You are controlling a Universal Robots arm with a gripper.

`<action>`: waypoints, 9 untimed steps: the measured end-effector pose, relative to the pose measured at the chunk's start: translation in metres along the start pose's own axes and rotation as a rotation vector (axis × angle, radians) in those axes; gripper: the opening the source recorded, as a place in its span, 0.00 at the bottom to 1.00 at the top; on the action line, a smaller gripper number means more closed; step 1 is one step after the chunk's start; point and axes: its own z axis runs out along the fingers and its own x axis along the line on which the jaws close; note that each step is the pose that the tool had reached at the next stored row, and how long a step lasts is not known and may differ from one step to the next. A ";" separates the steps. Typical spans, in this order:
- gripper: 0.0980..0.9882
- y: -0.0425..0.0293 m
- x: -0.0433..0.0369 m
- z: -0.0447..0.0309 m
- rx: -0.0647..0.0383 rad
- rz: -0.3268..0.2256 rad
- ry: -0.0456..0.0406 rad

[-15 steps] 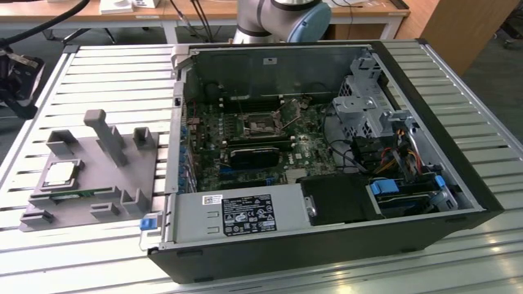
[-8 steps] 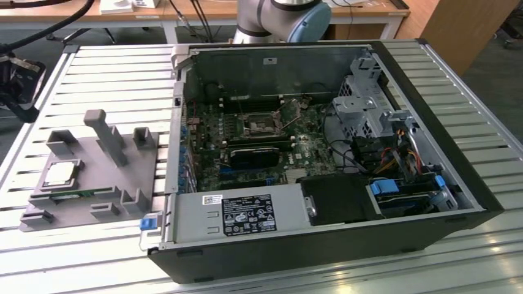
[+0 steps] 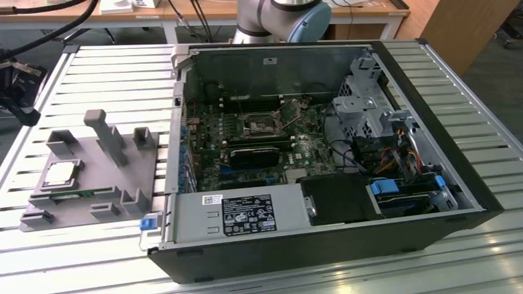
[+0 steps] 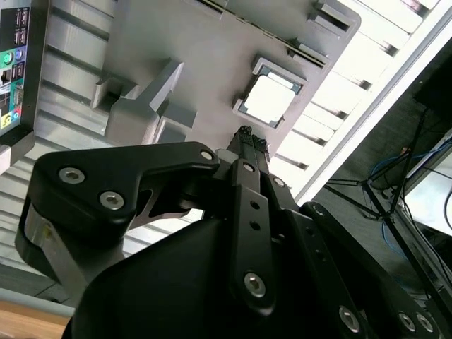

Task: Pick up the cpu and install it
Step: 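Pick up the cpu and move it towards the insertion slot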

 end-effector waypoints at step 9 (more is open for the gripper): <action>0.01 -0.0022 -0.0001 0.0052 0.000 0.000 -0.0001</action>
